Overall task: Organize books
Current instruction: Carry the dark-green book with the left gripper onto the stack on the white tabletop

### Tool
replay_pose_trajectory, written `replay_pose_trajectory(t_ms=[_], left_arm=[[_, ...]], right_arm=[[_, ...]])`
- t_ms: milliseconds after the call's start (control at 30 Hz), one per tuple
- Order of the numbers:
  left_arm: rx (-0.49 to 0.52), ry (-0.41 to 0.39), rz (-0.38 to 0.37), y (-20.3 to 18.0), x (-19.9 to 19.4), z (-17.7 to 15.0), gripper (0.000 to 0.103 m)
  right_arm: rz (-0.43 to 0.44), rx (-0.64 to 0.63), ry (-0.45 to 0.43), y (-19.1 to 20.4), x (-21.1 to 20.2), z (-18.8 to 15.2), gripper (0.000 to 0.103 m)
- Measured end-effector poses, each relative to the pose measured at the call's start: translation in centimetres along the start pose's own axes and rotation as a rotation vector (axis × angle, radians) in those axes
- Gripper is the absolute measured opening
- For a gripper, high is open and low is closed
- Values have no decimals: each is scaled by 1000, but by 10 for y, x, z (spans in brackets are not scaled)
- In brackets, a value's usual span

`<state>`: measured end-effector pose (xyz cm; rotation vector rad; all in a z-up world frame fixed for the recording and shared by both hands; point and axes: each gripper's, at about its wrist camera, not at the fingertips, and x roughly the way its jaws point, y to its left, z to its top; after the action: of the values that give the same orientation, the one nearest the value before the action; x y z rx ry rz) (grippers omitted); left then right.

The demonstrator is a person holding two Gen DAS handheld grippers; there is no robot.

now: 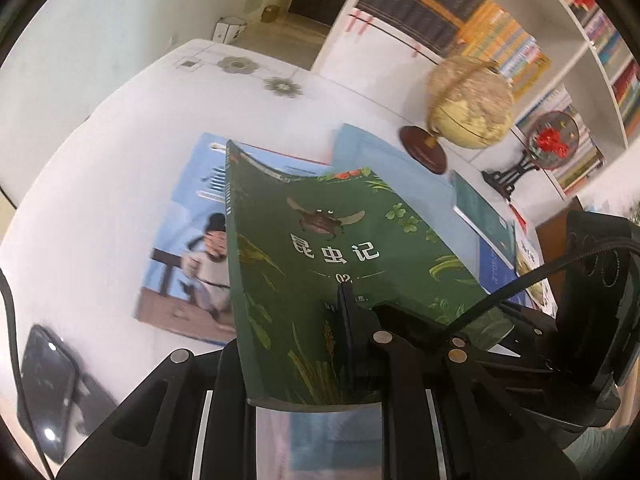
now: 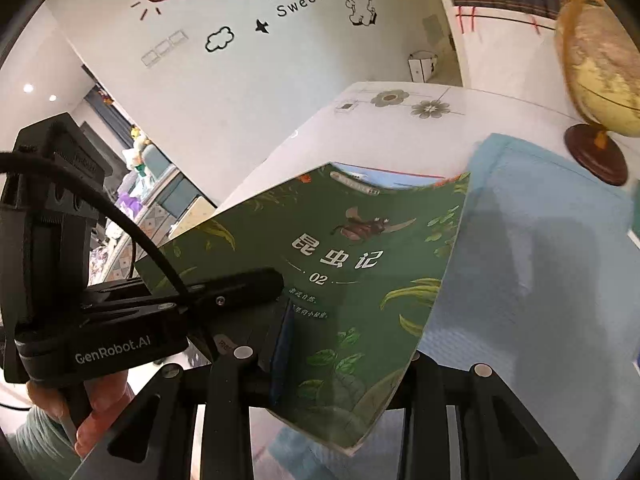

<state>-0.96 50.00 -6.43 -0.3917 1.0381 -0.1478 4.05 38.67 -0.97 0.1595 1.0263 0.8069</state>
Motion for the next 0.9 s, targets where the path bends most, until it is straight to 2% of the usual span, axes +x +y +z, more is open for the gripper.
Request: replay_pose_trajectory(t_ms=[200, 367, 533, 733, 900], left_arm=[[-9, 9, -23, 28, 11, 15, 17], [-36, 25, -45, 44, 18, 26, 22], [-79, 55, -27, 61, 25, 29, 37], [-183, 88, -24, 88, 33, 21, 38], [-204, 98, -19, 95, 35, 18, 38]], right_arm=[[-28, 44, 8, 5, 26, 15, 32], [-27, 87, 6, 3, 33, 22, 32], [-23, 124, 20, 5, 43, 24, 32], [-23, 133, 61, 11, 56, 15, 32], [-23, 146, 76, 10, 62, 14, 32]])
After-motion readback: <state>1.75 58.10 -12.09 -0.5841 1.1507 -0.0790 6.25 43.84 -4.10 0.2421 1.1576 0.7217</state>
